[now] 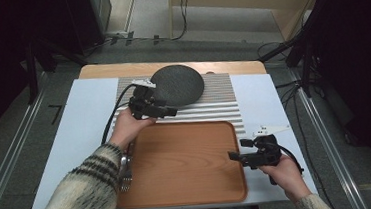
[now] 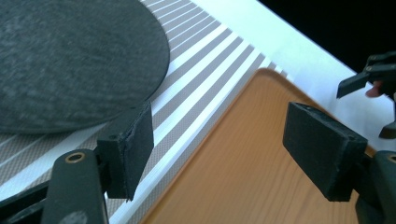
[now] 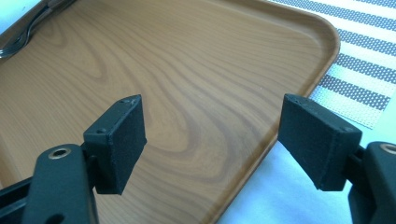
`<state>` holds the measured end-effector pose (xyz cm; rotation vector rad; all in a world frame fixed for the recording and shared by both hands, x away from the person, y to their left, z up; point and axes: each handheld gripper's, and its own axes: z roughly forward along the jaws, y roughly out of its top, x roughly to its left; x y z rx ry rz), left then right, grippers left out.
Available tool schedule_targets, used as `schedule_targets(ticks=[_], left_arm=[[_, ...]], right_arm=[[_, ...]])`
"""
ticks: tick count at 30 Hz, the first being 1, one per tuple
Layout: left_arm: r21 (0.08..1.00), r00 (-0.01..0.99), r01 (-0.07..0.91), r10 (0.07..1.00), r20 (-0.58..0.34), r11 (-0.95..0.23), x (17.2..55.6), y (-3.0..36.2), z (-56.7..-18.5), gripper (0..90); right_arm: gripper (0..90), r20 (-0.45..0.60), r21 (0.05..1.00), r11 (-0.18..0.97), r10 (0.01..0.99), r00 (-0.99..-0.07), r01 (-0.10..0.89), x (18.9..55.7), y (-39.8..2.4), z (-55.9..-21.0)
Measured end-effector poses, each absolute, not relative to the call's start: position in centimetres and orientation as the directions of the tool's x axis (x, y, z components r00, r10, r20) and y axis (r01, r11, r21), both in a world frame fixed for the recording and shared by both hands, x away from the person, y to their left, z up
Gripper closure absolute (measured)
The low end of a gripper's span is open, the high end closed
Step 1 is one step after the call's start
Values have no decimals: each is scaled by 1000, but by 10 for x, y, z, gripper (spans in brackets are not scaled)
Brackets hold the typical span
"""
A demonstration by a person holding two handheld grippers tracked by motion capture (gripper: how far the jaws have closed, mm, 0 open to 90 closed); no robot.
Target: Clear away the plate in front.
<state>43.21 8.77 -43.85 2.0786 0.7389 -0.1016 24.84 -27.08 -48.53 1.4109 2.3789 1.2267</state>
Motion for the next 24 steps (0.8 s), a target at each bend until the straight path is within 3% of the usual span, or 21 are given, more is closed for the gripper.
schedule_targets(ticks=[24], left_arm=[[710, 815, 527, 513, -268, -466, 489, 57, -451, 249]], right_arm=[[216, 292, 691, 253, 759, -582, 677, 255, -267, -485]])
